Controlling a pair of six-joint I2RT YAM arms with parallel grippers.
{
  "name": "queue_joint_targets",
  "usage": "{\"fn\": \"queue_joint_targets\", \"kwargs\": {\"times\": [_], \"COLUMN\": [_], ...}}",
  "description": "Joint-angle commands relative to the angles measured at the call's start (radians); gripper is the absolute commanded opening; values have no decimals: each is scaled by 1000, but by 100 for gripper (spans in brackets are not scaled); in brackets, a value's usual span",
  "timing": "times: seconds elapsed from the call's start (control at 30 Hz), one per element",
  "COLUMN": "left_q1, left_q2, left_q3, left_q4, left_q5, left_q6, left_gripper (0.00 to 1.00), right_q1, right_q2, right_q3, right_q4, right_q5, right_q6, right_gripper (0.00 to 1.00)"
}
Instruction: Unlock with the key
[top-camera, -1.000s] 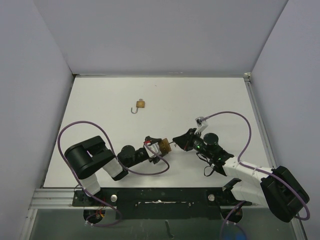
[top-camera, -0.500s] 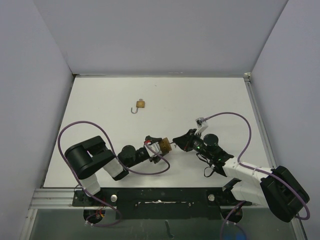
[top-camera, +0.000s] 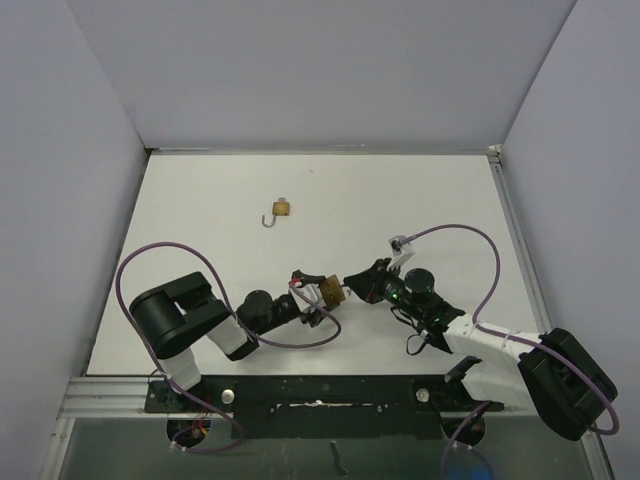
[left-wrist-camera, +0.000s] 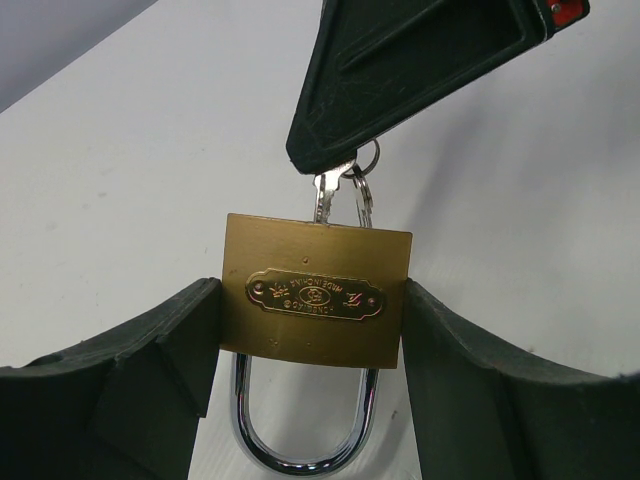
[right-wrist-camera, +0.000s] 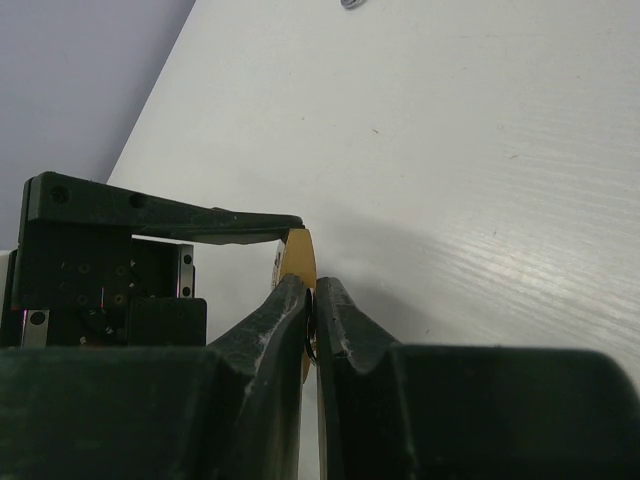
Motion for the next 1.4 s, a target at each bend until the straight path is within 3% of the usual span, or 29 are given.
{"fn": "queue_joint_targets", "kwargs": {"times": [0.0, 0.73, 1.17, 1.37], "left_q1": [-7, -6, 4, 0], "left_q2": [-56, -124, -208, -230], "left_q3": [52, 100, 111, 117], "left_q4": [332, 249, 162, 119], "left_q5": [-22, -153, -82, -108], "left_q6": [-45, -161, -189, -142], "left_gripper": [0, 0, 0, 0], "right_q1": [20, 45, 47, 46], "right_q2": [5, 21, -28, -11], "right_q3": [-3, -8, -31, 30], "right_q4": [61, 95, 131, 38], "right_q5": [28, 32, -29, -10], "right_q6": [-29, -41, -129, -43], "right_gripper": [0, 0, 0, 0]}}
